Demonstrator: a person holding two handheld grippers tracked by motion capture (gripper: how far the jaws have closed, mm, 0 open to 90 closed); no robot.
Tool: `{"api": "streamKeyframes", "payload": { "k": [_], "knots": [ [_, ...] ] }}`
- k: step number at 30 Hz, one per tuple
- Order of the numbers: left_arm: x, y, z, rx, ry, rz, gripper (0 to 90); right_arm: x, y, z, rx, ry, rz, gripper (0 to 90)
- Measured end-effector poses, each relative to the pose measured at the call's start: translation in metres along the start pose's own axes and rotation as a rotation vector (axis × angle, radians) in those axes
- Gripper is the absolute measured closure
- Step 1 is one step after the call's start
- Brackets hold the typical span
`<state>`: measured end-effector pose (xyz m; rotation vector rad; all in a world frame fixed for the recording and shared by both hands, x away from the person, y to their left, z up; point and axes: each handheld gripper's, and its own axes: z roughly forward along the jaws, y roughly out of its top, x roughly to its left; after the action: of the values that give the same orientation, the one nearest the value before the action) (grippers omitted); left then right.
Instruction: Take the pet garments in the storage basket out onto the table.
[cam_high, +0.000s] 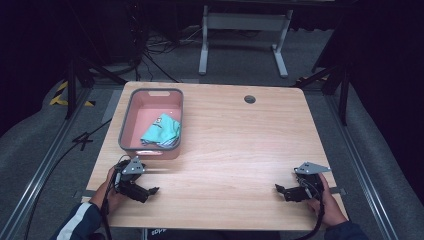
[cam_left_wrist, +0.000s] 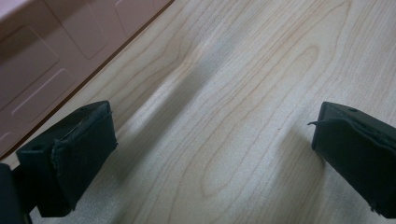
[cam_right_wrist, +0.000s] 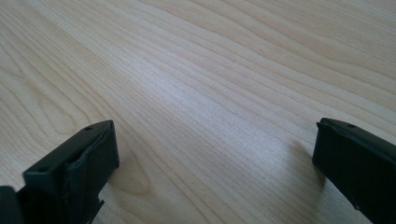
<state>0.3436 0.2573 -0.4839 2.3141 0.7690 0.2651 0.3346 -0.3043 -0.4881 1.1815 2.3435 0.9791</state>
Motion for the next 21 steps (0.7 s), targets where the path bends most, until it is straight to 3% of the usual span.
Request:
{"api": "streamKeyframes", "payload": {
  "k": [15, 21],
  "knots": [
    [-0.0001, -0.001, -0.0013, -0.004, -0.001, 0.014, 1.4, 0.0006, -0.0013, -0.0015, 0.0, -0.011, 0.014, 0.5],
    [0.0005, 0.0019, -0.0058, 0.043, -0.006, 0.024, 3.5, 0.0006, -0.0013, -0.0015, 0.0, -0.011, 0.014, 0.5]
  ]
}}
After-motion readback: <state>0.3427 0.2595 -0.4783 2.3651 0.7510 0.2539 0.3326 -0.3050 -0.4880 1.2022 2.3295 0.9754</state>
